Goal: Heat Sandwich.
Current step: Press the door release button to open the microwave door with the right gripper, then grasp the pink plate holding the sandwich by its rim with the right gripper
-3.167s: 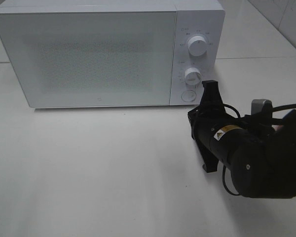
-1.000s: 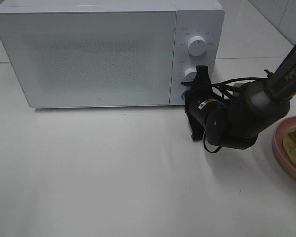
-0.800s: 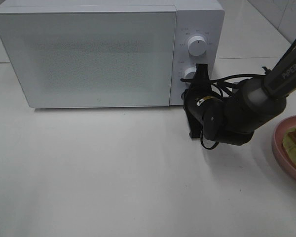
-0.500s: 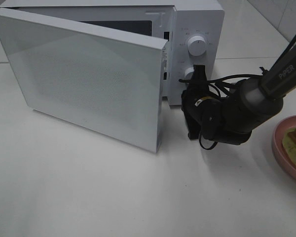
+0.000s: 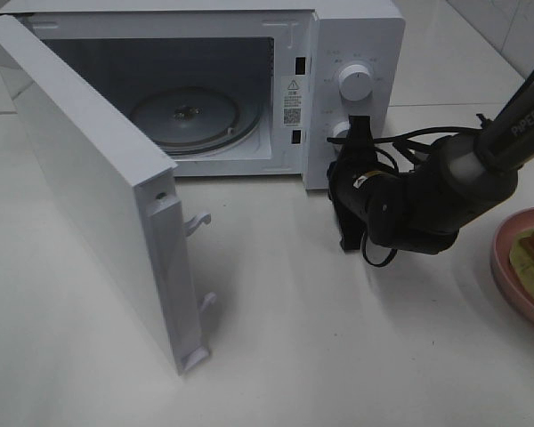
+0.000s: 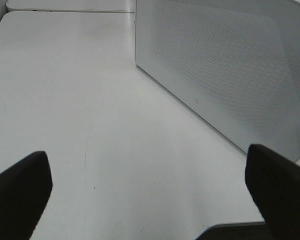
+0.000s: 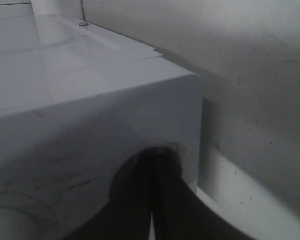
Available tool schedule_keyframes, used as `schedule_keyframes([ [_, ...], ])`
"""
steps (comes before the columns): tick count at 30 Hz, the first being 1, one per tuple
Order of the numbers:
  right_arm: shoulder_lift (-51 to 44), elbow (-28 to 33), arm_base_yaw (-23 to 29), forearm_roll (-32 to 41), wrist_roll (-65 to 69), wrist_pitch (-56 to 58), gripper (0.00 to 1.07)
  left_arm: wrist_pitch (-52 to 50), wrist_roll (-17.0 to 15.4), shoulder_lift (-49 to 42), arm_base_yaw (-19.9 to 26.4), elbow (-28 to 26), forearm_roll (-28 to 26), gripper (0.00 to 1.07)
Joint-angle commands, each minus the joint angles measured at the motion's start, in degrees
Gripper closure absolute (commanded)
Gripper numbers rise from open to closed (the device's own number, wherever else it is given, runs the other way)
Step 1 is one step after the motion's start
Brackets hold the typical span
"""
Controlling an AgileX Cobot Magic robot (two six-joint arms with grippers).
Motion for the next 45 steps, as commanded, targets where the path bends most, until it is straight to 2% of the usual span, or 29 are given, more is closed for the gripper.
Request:
schedule_keyframes([
  [1, -1.7, -2.1, -1.7, -3.3, -0.4, -6.8, 1.06, -0.2, -0.1, -1.0, -0.3, 0.1, -0.1, 0.09],
  [19, -8.3, 7.1, -0.3, -6.1, 0.6, 6.6, 1.04, -0.2, -0.1, -1.0, -0.3, 0.1, -0.1, 0.09],
  [30, -14.7, 14.3, -0.3, -10.5, -0.5, 8.1, 1.04, -0.2, -0.1, -1.0, -0.3, 0.1, -0.1, 0.09],
  [38, -22.2, 18.0, -0.3, -15.1, -3.5, 15.9, 1.02, -0.2, -0.1, -1.0, -0.3, 0.1, -0.1, 0.09],
  [43, -25.7, 18.3, -0.3, -21.4, -6.2, 22.3, 1.01, -0.2, -0.1, -1.0, -0.3, 0.1, -0.1, 0.09],
  [45, -27.9, 18.3, -0.3, -26.4, -7.3, 25.9, 1.01, -0.2, -0.1, -1.0, -0.3, 0.1, -0.1, 0.09],
])
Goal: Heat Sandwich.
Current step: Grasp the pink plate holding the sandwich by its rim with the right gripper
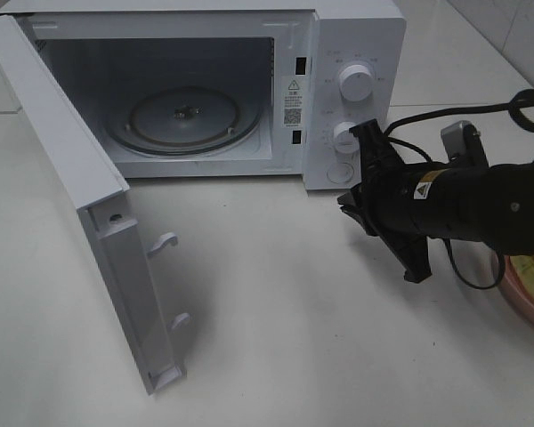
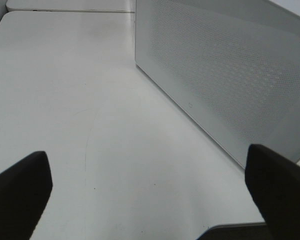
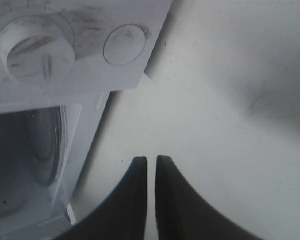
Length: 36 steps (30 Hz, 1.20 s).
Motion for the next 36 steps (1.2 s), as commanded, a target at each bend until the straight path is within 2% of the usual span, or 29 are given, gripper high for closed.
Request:
schedule_keyframes([
  [1, -3.0, 0.1, 0.0, -6.7, -2.8, 5.2, 1.0, -0.2, -0.1, -1.0, -0.3, 0.1, -0.1, 0.09],
  [5, -6.0, 0.1, 0.0, -10.0, -7.2, 12.2, 1.0, -0.2, -0.1, -1.0, -0.3, 0.1, -0.1, 0.09],
  [11, -9.4, -0.7, 0.0, -10.0, -18.3, 20.9, 1.0, -0.2, -0.1, -1.0, -0.3, 0.1, -0.1, 0.09],
  [15, -12.9, -3.3, 0.0, -10.0, -31.1, 32.1, 0.99, -0.2, -0.1, -1.0, -0.3, 0.1, -0.1, 0.09],
  [17, -13.3, -3.5, 0.0, -10.0, -33.7, 33.2, 0.98, -0.2, -0.1, -1.0, -0.3, 0.1, -0.1, 0.09],
  [24, -16.8, -4.3, 0.0, -10.0, -55.5, 43.5, 0.96, -0.2, -0.1, -1.0, -0.3, 0.1, -0.1, 0.09],
  [36, -20.6, -5.9, 0.0, -11.0, -66.6, 56.4, 0.9, -0.2, -0.1, -1.0, -0.3, 0.1, -0.1, 0.09],
])
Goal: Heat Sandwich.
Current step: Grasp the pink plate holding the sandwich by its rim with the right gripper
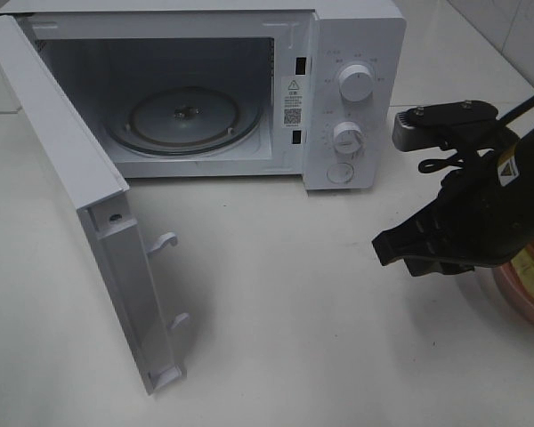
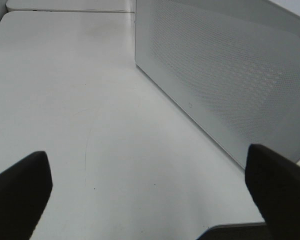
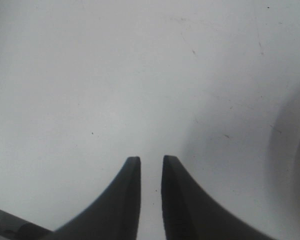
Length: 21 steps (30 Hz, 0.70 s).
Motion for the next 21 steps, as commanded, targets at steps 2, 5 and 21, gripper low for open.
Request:
schedule_keyframes([
  [2, -1.9, -2.5, -0.1, -3.0, -3.1, 7.2, 0.85, -0.2, -0.1, -1.0, -0.3, 0.1, -0.1, 0.09],
  [5, -2.5, -3.3, -0.1, -4.6, -3.1, 9.4, 0.78, -0.2, -0.1, -1.0, -0.3, 0.1, -0.1, 0.09],
  [21, -3.0, -6.5, -0.1, -8.9, -6.0, 16.3, 0.08, -0.2, -0.1, -1.0, -0.3, 0.1, -0.1, 0.09],
])
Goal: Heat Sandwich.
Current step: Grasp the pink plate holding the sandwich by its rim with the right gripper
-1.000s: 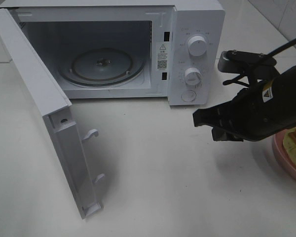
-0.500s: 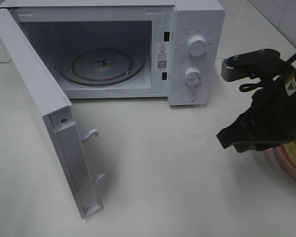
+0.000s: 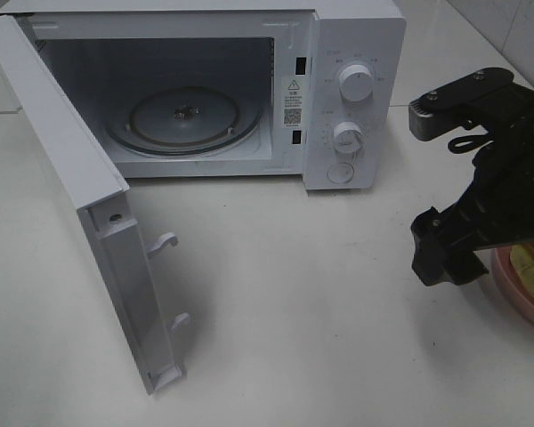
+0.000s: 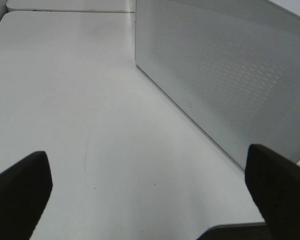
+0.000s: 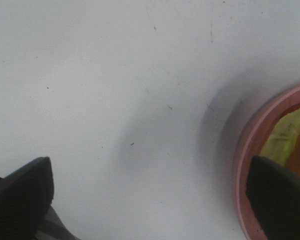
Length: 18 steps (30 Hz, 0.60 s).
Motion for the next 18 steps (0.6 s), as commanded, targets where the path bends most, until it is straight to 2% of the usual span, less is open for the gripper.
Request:
schedule_keyframes([
  [1, -0.2, -0.3, -0.1, -0.4, -0.3, 0.8, 0.08, -0.2, -0.1, -1.0, -0.3, 0.1, -0.1, 0.09],
  [8, -0.1, -0.3, -6.4, -0.7, 0.9, 2.8, 0.1, -0.2, -0.1, -1.0, -0.3, 0.1, -0.1, 0.09],
  [18, 2.8, 0.1, -11.5, -1.9, 0.9, 2.5, 0.12, -0.2, -0.1, -1.0, -0.3, 0.1, -0.1, 0.09],
])
